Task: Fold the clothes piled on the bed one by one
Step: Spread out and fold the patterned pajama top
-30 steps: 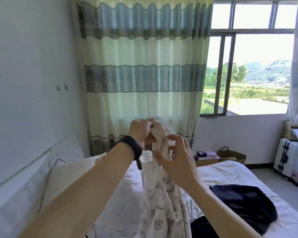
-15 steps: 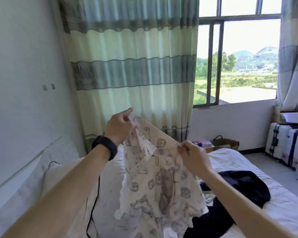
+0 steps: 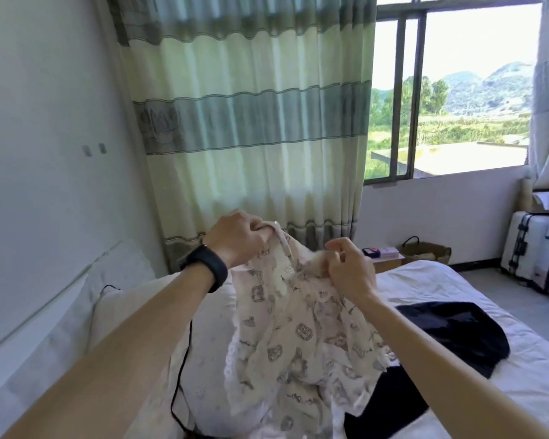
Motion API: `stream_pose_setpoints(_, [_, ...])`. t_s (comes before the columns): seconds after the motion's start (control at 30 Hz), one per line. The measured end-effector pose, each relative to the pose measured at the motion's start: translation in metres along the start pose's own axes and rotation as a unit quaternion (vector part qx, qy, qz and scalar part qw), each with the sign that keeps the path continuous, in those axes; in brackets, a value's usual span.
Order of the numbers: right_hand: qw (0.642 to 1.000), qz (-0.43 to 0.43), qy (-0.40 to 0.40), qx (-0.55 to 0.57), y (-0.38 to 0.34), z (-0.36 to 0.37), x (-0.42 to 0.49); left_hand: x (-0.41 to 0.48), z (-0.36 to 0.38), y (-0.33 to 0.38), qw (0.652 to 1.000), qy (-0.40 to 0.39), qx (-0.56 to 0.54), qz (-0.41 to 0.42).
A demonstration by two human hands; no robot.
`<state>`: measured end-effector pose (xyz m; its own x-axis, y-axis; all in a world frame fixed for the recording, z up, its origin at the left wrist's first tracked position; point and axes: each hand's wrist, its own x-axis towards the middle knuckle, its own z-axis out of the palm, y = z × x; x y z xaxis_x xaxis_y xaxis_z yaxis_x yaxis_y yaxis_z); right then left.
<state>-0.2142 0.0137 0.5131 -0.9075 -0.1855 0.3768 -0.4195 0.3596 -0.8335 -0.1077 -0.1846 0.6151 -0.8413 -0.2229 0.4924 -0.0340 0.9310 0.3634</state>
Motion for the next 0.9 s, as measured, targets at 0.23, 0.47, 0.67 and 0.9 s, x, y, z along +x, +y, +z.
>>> stream_pose_setpoints(0.23, [0.992,-0.111,-0.049,0.027,-0.034,0.032,-0.016,-0.001,0.022,0.010,0.985,-0.016,0.111,0.133])
stream_pose_setpoints(0.47, [0.997,-0.055,-0.028,-0.054,-0.025,0.024,-0.009,-0.090,0.119,-0.050,0.984,-0.001,-0.066,-0.166])
stream_pose_setpoints(0.67, [1.000,-0.014,-0.019,0.021,-0.013,0.027,-0.014,-0.205,0.221,-0.047,0.859,-0.015,-0.295,-0.419])
stream_pose_setpoints(0.9, [0.995,0.056,-0.040,0.066,0.016,0.028,-0.045,-0.252,0.269,-0.031,0.746,-0.088,-0.399,-0.525])
